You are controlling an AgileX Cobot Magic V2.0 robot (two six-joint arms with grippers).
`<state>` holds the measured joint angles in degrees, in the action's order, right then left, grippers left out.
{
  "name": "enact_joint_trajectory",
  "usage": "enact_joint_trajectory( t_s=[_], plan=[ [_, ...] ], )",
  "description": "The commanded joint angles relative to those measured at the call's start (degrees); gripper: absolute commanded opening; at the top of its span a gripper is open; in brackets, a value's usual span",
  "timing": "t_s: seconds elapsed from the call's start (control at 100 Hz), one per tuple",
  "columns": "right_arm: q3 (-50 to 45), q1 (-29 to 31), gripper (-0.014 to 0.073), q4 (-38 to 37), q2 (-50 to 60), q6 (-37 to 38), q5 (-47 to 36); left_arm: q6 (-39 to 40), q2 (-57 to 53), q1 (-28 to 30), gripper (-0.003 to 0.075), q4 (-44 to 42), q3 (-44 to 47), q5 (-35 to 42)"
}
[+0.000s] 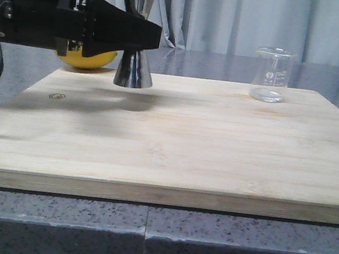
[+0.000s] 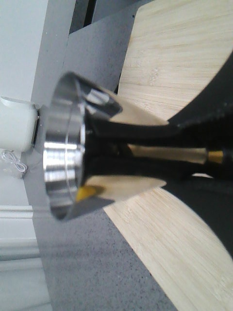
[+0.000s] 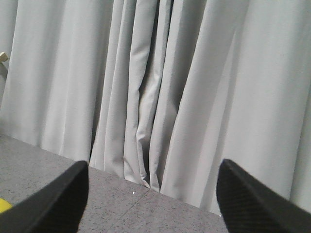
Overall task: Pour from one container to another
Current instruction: 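Raise the right gripper up and away from the beaker, then lower the held steel jigger onto the board with the left gripper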
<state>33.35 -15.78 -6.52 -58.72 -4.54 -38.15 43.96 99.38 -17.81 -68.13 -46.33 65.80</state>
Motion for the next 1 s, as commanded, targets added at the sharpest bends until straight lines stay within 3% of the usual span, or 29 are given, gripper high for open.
enact_joint_trajectory(
  t_s=[0.0, 0.99],
  plan=[
    [1.4, 0.0, 0.0475, -0.1, 1.2, 0.1, -4.0, -0.2, -1.3, 0.3, -0.0019, 3.8, -1.1, 10.6],
    [1.4, 0.0, 0.0473, -0.1, 1.2, 0.1, -4.0, -1.3, -0.8, 0.3, -0.0019, 3.7, -1.1, 7.0]
  ],
)
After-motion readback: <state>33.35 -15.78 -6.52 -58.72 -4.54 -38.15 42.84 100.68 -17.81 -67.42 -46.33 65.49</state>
